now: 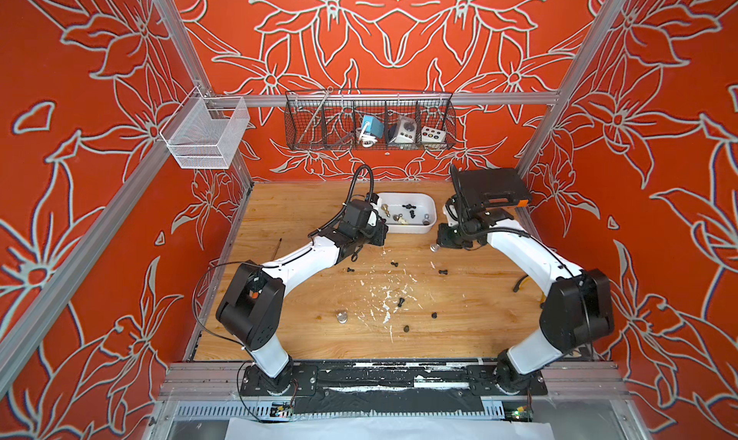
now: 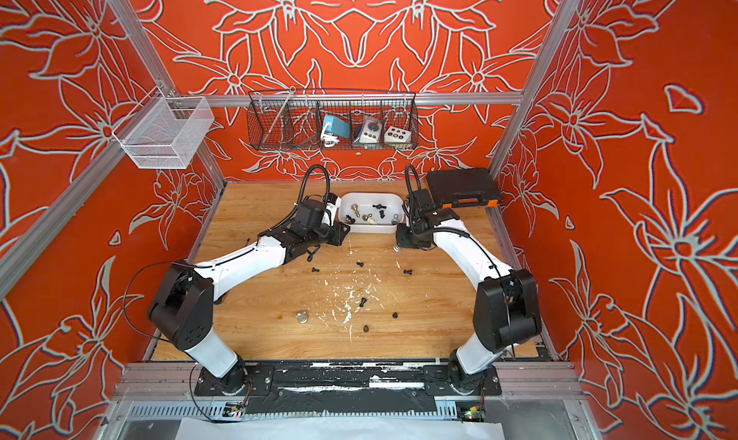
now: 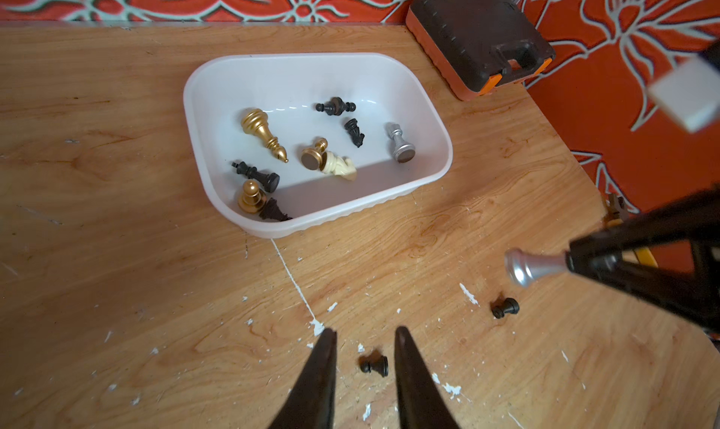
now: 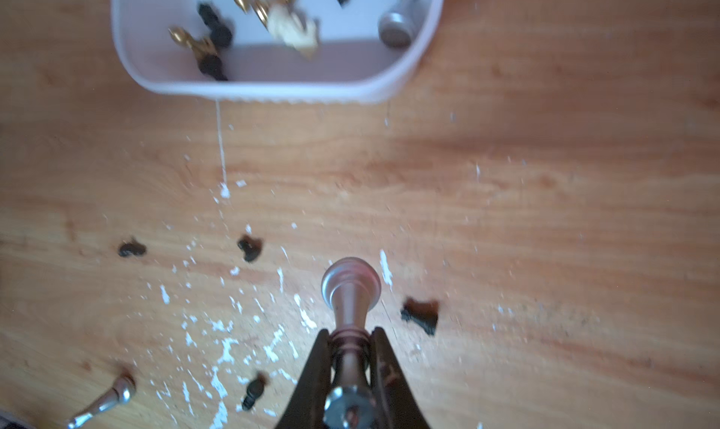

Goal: Put the chess pieces into the storage box
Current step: Pick up the chess piece at the center of the board, then place the chess piece in the storage box.

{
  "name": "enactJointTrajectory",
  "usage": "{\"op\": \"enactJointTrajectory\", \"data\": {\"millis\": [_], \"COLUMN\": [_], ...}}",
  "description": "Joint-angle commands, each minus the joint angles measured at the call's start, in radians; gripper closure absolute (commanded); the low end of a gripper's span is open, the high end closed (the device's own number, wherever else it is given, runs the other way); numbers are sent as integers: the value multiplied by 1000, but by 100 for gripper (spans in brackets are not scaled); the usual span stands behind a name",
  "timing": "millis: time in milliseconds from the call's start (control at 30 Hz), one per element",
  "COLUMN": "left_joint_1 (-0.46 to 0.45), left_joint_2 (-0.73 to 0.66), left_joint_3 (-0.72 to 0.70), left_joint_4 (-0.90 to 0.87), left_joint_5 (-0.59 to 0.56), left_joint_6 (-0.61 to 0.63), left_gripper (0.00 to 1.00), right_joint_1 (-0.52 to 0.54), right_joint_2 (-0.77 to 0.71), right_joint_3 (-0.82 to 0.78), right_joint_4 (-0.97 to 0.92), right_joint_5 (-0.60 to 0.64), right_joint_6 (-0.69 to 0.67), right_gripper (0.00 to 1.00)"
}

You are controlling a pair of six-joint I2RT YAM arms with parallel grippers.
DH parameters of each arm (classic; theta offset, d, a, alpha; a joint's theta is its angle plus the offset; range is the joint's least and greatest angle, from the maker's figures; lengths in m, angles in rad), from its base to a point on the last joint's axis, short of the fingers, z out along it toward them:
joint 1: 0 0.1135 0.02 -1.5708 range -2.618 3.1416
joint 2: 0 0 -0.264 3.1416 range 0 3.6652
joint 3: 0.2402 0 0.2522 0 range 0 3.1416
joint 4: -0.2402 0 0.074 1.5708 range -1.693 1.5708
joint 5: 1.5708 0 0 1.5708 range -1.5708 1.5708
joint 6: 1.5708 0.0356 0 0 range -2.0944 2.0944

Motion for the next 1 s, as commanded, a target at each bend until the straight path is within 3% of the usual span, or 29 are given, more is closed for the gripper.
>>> {"op": "enactJointTrajectory", "data": {"millis": [0, 233, 567, 833, 967], "left_joint_1": [4, 13, 18, 18, 18], "left_joint_2": [-59, -161, -300, -362, -363], "left_joint_3": [-32, -135, -295, -366, -372], "left_joint_4": [-14, -9, -9, -6, -6], "left_joint_5": [-18, -40, -81, -97, -94], "left_joint_6": [5, -6, -44, -76, -85], "left_gripper": [73, 72, 72, 72, 72], "right_joint_1": [-9, -37, -44, -44, -44], "right_joint_2": [78, 269, 542, 663, 697], "right_joint_3": [130, 267, 426, 507, 528], "right_joint_4": [20, 217, 463, 540, 548], "right_joint_5": [-24, -73, -249, -337, -356], "right_joint_6": [-25, 55, 230, 341, 356], "right_gripper": [86, 87, 87, 86, 80]}}
